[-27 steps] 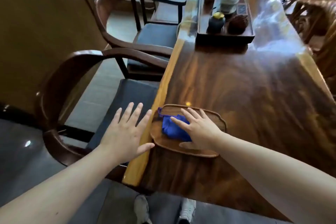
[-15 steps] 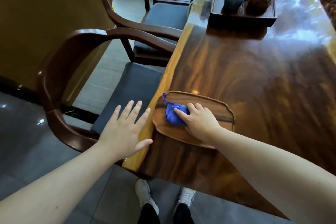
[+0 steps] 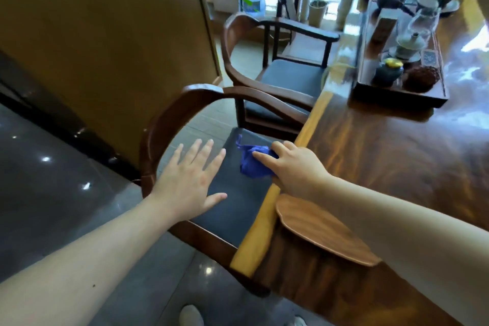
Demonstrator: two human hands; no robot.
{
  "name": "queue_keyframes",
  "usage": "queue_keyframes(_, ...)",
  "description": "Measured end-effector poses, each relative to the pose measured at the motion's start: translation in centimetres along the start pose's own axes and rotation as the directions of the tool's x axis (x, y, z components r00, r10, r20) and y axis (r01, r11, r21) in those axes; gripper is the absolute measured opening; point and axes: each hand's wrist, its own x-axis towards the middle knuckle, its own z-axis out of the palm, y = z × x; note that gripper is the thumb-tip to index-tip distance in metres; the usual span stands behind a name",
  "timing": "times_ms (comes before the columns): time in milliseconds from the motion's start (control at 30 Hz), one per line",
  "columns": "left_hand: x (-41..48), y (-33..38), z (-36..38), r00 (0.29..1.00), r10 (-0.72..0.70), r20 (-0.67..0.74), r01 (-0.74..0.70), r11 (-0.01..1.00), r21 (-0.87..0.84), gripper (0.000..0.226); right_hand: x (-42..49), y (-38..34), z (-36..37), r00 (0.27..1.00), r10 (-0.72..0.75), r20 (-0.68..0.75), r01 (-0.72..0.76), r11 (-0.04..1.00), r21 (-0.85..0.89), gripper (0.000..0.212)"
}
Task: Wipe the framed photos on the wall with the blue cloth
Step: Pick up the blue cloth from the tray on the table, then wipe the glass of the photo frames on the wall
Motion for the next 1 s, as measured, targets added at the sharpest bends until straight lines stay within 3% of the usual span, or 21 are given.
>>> queue_keyframes(200, -3.3, -11.9, -3.0, 0.984, -0.111, -0.138, 0.117, 0.992, 0.038, 0.092, 11.0, -6.6, -7.4, 0.981, -0.141, -0.136, 0.122, 0.983, -0.140, 0.063)
queue_keyframes(500, -10.9, -32.2, -6.4, 0.952, -0.158, -0.262, 0.201, 0.969, 0.146, 0.090, 28.1, -18.6, -15.8, 0.898, -0.248, -0.363, 0.155, 0.952, -0.266, 0.061)
queue_keyframes(733, -12.2, -41.6, -7.3, 0.927, -0.209, -0.313, 0.269, 0.949, 0.164, 0.090, 36.5, -21.8, -19.3, 0.837, -0.257, -0.483, 0.121, 0.948, -0.295, 0.055)
queue_keyframes(1000, -7.1, -50.7, -6.9, 0.911, -0.202, -0.360, 0.282, 0.941, 0.188, 0.087, 46.6, -19.9, -20.6, 0.791, -0.274, -0.547, 0.081, 0.933, -0.350, 0.057)
